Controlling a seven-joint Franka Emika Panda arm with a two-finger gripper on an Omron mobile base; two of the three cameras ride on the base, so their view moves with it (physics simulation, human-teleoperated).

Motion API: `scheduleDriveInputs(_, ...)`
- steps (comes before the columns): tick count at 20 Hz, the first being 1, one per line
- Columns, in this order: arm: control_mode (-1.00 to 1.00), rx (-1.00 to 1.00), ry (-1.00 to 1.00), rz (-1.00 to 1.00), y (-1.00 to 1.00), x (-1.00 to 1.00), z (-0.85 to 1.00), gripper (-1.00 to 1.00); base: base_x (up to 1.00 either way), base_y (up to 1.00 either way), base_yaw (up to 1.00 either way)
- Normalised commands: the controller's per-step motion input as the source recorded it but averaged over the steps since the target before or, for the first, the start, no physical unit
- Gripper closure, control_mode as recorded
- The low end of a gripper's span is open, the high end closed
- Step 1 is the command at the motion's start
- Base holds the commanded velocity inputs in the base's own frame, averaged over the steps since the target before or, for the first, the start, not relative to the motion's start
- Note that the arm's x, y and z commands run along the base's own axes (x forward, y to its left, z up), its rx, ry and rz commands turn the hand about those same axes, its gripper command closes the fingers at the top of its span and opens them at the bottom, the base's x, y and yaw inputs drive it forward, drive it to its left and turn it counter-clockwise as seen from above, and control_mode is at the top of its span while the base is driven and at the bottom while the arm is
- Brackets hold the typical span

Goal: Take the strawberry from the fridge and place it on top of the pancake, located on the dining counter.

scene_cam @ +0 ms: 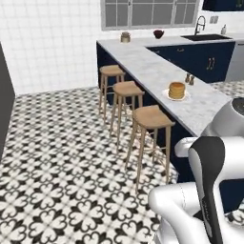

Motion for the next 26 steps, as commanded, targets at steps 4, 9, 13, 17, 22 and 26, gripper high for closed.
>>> scheduleDriveInputs(4, 1.0, 0.0, 0.0, 0.0, 0.0, 0.0, 0.0, 1.0, 0.32, 0.93, -0.59)
scheduleDriveInputs(9, 1.0, 0.0, 0.0, 0.0, 0.0, 0.0, 0.0, 1.0, 0.42, 0.76, -0.66)
scheduleDriveInputs(13, 1.0, 0.0, 0.0, 0.0, 0.0, 0.0, 0.0, 1.0, 0.6, 0.62, -0.71)
scheduleDriveInputs(17, 1.0, 0.0, 0.0, 0.0, 0.0, 0.0, 0.0, 1.0, 0.58, 0.71, -0.68)
scheduleDriveInputs(22, 1.0, 0.0, 0.0, 0.0, 0.0, 0.0, 0.0, 1.0, 0.46, 0.75, -0.66)
scheduleDriveInputs(26, 1.0, 0.0, 0.0, 0.0, 0.0, 0.0, 0.0, 1.0, 0.44, 0.76, -0.66)
